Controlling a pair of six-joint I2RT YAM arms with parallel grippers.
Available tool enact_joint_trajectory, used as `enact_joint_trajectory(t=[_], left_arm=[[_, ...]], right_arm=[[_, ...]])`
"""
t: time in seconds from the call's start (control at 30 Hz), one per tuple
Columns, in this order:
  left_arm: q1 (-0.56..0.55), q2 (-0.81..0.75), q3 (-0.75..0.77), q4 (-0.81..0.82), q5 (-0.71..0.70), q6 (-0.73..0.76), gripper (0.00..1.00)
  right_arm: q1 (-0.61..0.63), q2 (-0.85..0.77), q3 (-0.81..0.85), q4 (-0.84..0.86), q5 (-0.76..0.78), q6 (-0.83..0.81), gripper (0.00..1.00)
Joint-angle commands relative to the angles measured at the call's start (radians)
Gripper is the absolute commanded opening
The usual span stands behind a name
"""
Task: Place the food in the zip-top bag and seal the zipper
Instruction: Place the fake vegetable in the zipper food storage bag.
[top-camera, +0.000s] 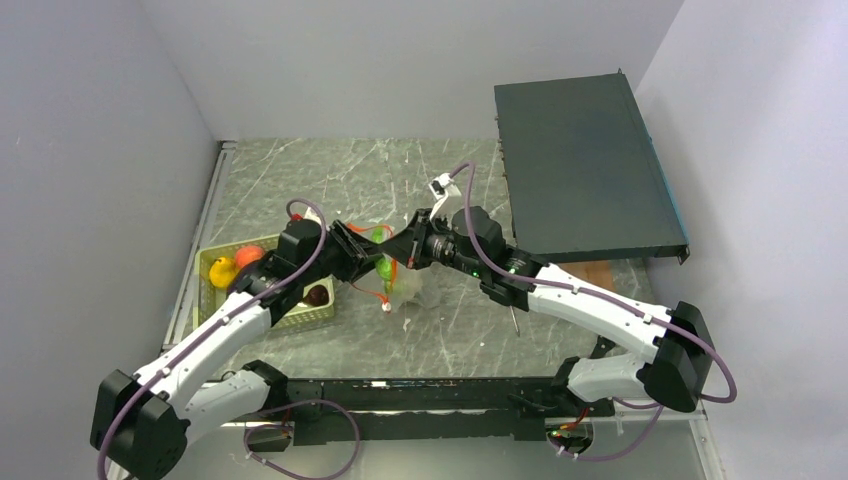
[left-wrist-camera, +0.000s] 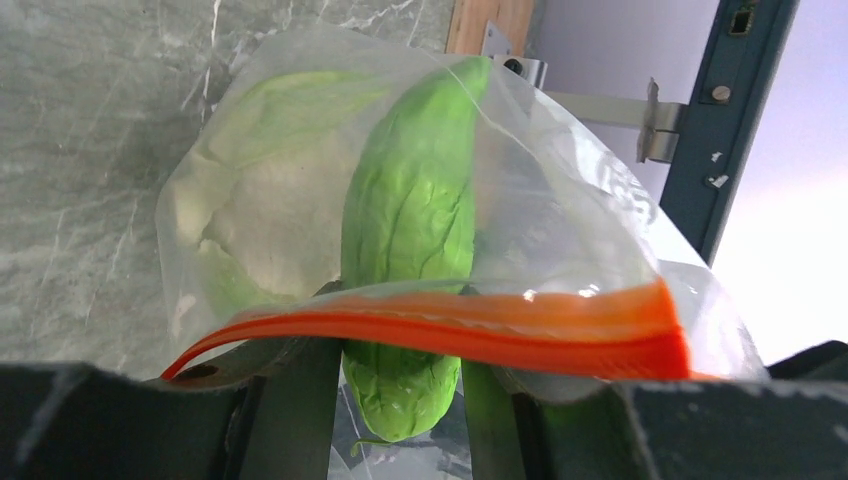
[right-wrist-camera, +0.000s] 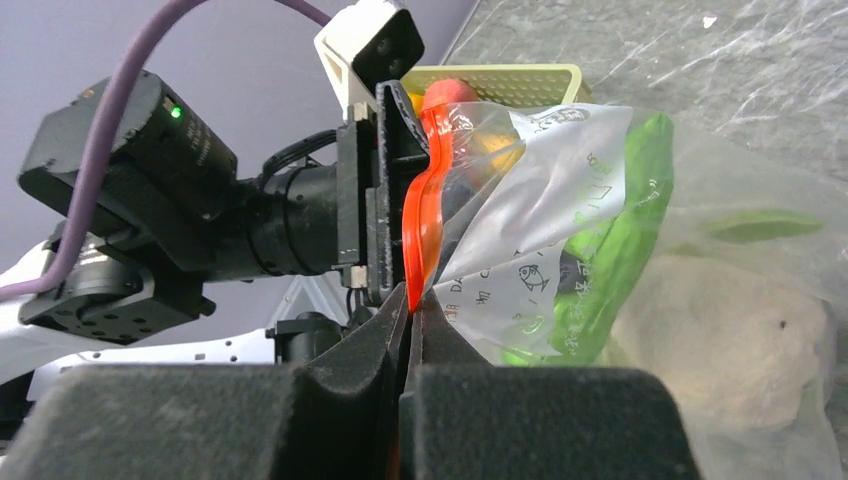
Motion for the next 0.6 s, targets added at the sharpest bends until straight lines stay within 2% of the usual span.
enact_joint_trajectory(t=[0.0, 0.1, 0.2, 0.43, 0.57], left_arm=[[-0.005, 0.051, -0.028, 0.118, -0.013, 0.023, 0.19], [-0.009, 0.069, -0.048, 0.156, 0.001, 0.031, 0.31], [-0.012, 0.069, -0.042, 0.157, 0.007, 0.064, 0.47], [-0.012, 0.055, 0.003, 0.112, 0.034, 0.164, 0.72], [-0.013, 0.029, 0.022, 0.053, 0.052, 0.197, 0.81]], right_arm=[[-0.014, -0.039, 0.003, 0.091, -0.011, 0.034, 0.00], [-0.018, -0.042, -0.008, 0.097, -0.014, 0.039, 0.00], [-0.022, -0.053, -0.021, 0.091, -0.001, 0.030, 0.00], [-0.068, -0.079, -0.041, 0.079, -0.007, 0.030, 0.00], [-0.092, -0.092, -0.039, 0.064, -0.009, 0.024, 0.00]])
